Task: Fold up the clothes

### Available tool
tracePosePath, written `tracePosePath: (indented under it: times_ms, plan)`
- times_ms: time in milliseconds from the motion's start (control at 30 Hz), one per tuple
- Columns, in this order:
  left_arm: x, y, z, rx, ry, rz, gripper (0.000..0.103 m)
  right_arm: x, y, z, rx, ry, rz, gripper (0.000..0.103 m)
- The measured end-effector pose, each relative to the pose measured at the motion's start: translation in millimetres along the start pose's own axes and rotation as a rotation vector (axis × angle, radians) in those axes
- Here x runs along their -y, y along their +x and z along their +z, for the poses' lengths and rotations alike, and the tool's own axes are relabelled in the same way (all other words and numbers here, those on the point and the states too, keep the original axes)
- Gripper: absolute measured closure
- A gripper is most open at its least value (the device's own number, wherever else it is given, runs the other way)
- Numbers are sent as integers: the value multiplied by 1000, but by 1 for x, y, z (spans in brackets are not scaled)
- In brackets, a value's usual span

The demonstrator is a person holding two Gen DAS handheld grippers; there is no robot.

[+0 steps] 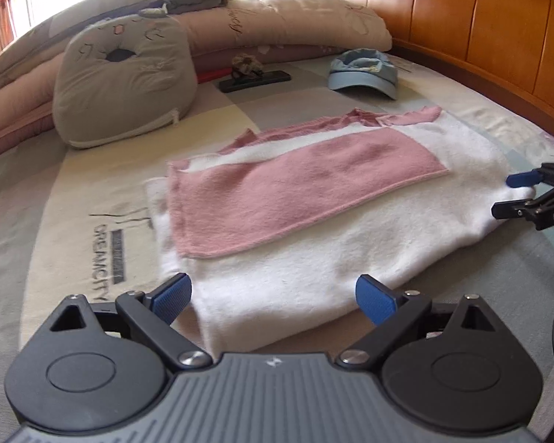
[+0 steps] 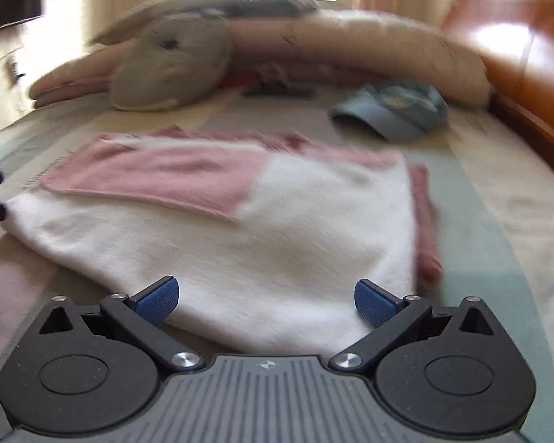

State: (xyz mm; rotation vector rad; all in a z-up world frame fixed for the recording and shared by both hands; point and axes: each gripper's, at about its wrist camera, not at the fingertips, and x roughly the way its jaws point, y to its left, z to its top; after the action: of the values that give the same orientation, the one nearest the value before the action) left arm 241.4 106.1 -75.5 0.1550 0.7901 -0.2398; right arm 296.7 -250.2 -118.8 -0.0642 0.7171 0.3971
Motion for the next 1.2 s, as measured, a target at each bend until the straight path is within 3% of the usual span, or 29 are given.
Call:
tracePosePath:
  times_ms: [67, 167, 300, 433, 600, 700, 900, 1200]
  plan:
    - [2, 6, -5, -17, -1, -5, 7, 12, -7, -8, 8, 22, 54, 0]
    - [3, 5, -11, -24, 3, 8, 7, 12, -20, -10, 7, 10, 49, 0]
    - [18, -5, -10, 0, 112, 30, 7, 4, -34, -6, 24, -17, 27, 0]
    - [52, -3, -13, 5, 335, 90, 7, -28, -34, -8, 22, -271, -82, 0]
    - [85, 15, -31, 8, 624, 235, 7, -58, -20, -33, -23, -654, -262, 0]
    - [95, 21, -33, 29, 716, 281, 5, -61, -19, -39, -16, -770, -323, 0]
    - [120, 45, -20, 60, 867, 344, 4, -69, -1, -31, -2, -878, -392, 0]
    - [162, 74, -7, 152, 1041, 338, 3, -106, 29, -8, 87, -924, -343, 0]
